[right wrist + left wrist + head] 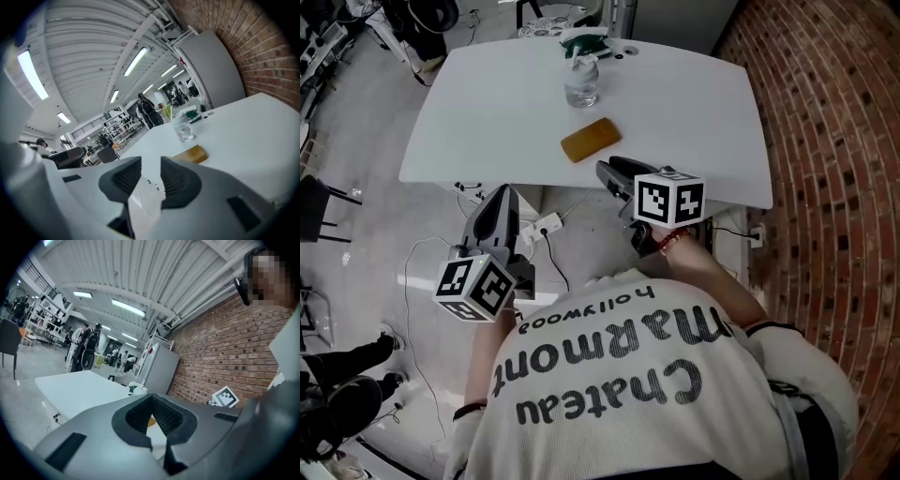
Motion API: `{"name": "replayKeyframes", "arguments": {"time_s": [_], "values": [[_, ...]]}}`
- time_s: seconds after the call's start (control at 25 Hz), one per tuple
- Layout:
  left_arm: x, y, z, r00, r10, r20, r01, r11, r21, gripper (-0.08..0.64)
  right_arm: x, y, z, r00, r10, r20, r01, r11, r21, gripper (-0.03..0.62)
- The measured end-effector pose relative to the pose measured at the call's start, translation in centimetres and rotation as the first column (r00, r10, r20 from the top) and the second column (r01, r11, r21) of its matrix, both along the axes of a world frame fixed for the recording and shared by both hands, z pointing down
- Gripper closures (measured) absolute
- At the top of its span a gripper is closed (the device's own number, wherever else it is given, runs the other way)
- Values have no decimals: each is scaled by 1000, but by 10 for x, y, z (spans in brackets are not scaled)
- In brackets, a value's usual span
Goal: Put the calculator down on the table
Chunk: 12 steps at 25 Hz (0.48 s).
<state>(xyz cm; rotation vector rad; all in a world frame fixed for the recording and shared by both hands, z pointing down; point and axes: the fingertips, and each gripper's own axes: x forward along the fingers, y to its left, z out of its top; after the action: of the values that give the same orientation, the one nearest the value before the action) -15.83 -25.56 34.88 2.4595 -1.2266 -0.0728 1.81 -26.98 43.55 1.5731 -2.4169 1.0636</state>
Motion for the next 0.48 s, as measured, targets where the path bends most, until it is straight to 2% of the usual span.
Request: {"name": "replayKeyframes", "arguments": {"time_s": [0.16,0.32,0.48], "values": [[18,9,-2,999,31,-6,-31,999,6,560,15,10,-34,999,20,39,-24,994,109,501],[36,22,-5,999,44,-12,-43,999,7,558,36,23,-67,993,43,110,-65,976,208,546],[52,39,-11,999,25,-27,-24,999,21,558,60,42,-85,985,55,166,-98,961,260,566]]}}
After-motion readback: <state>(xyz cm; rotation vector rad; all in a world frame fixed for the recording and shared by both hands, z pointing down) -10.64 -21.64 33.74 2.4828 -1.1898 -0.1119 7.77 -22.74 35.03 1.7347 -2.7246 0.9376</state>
